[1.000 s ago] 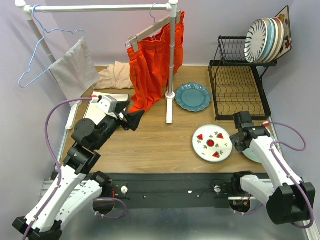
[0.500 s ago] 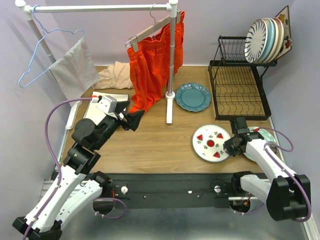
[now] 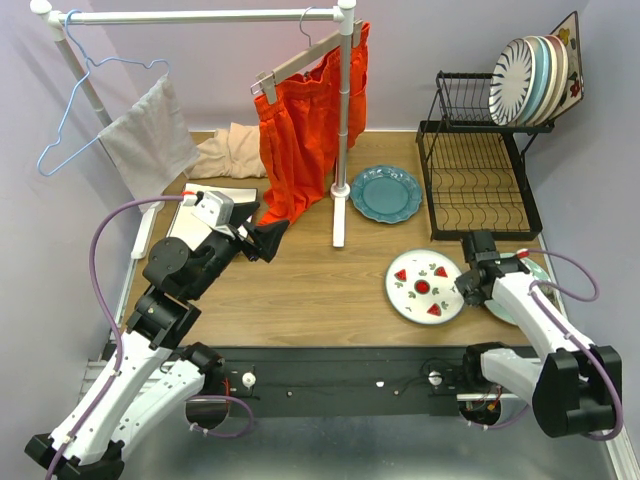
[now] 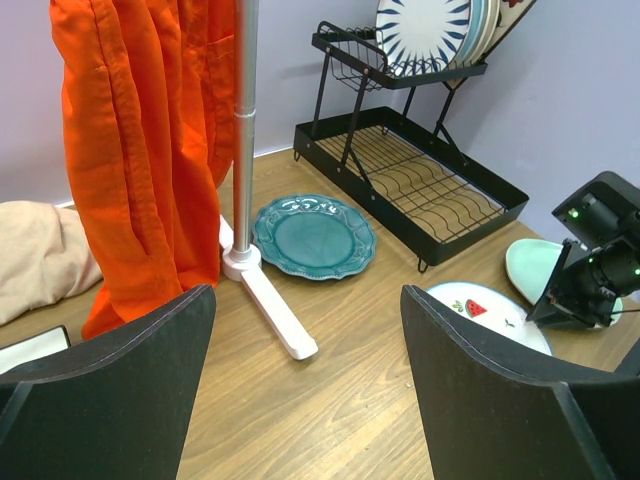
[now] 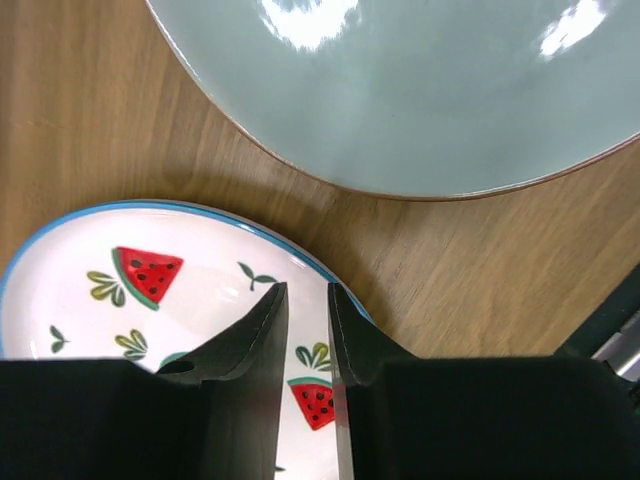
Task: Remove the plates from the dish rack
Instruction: Place the plate at the center of the board, then unload the plate from the dish rack.
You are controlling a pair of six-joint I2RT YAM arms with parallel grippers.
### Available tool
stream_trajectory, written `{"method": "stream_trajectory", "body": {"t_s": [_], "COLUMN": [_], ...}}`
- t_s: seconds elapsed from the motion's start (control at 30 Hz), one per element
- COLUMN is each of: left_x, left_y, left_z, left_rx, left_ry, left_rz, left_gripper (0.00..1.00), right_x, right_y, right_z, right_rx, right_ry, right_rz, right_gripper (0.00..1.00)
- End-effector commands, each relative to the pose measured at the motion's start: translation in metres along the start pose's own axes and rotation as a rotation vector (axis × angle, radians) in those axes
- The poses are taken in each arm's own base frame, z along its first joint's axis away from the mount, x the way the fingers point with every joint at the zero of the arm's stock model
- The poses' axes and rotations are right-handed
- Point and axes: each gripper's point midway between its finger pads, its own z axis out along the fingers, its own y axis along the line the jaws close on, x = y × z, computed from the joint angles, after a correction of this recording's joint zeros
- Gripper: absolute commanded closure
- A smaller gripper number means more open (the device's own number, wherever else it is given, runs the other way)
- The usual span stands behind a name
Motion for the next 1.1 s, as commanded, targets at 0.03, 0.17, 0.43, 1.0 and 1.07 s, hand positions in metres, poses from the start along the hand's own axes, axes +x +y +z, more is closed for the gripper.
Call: {"method": "stream_trajectory", "body": {"t_s": [0.03,0.17,0.43,1.0,1.07], "left_x": [-0.005,-0.004,-0.003,0.003,0.002], "left_y": [0.001,0.000,0.001,0.008,0.008], "left_z": [-0.002,-0.001,-0.001,0.002,0.002], "left_rx": [-0.010,-0.002,-0.004,-0.043,-0.043], "left_ry": [-0.018,-0.012,-0.007,0.016,0.013], "left_rz": [-0.001,-0.001,0.000,0.001,0.000], "left_gripper": [0.16,0.16,0.14,0.10,0.10], "right_x": [-0.044,-0.057,-0.108,-0.299,-0.312], "right_y": [0.015,0.071,0.185,0.270,0.281], "right_z": [-0.035,-0.090,-0.240,-0.294,-0.299], "right_rx": [-0.052,-0.345,-0.901,-0.474,-0.497], "right_ry": [-0.137,-0.110,-0.231,-0.937,-0.961], "right_rz": [-0.069,-0.203,-0.401,-0.518,-0.550], "right_gripper": [0.69,0.66,0.38,0.04,0.05]}}
